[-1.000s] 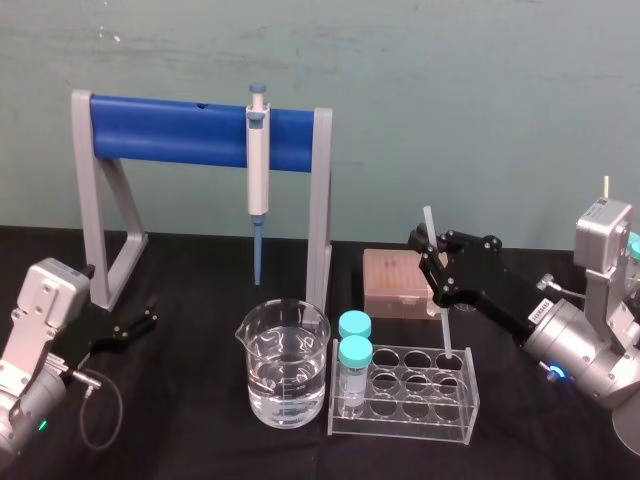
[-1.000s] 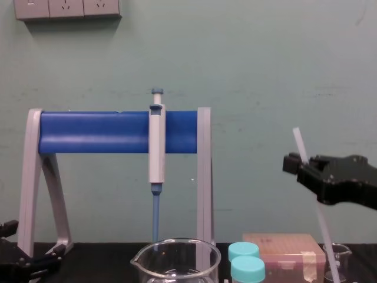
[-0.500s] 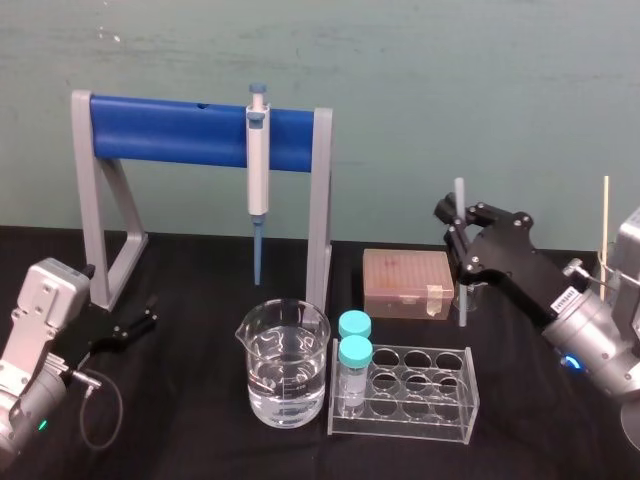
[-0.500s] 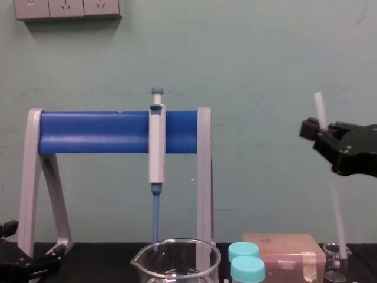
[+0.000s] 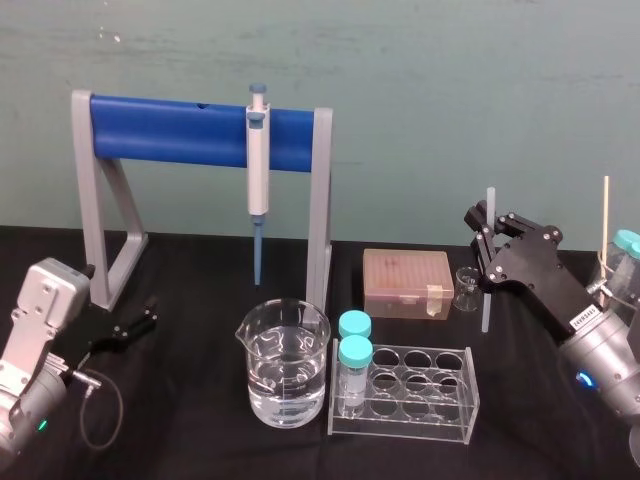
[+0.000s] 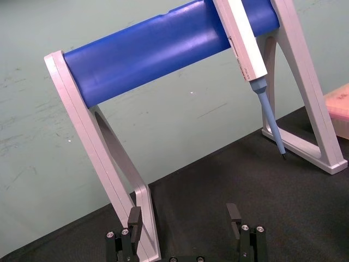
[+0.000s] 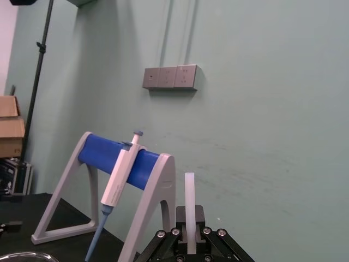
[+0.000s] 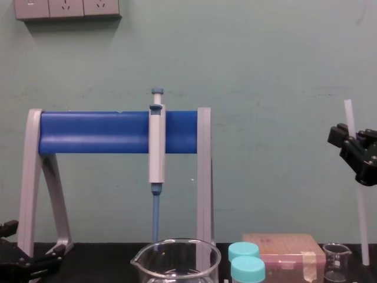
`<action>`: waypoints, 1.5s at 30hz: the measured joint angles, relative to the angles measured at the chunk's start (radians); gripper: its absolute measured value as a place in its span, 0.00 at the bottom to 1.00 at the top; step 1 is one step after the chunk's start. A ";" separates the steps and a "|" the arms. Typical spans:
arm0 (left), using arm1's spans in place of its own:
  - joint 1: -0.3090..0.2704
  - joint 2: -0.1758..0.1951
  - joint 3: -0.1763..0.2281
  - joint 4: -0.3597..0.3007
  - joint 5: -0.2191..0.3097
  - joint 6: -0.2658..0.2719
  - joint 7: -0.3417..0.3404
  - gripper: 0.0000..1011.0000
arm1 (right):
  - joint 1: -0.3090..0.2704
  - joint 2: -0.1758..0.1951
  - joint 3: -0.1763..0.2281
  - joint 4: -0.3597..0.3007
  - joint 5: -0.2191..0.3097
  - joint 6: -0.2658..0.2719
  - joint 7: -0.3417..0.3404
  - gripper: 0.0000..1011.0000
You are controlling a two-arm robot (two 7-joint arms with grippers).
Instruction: Pick up the stirring rod with one hand, then place it down.
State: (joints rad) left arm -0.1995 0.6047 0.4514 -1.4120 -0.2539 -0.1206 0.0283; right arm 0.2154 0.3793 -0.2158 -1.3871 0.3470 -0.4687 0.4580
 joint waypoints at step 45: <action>0.000 0.000 0.000 0.000 0.000 0.000 0.000 0.99 | -0.026 -0.029 0.033 -0.003 -0.018 0.014 -0.010 0.07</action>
State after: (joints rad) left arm -0.1996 0.6047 0.4514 -1.4120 -0.2539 -0.1206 0.0283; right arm 0.1899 0.3499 -0.1825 -1.3902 0.3288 -0.4545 0.4479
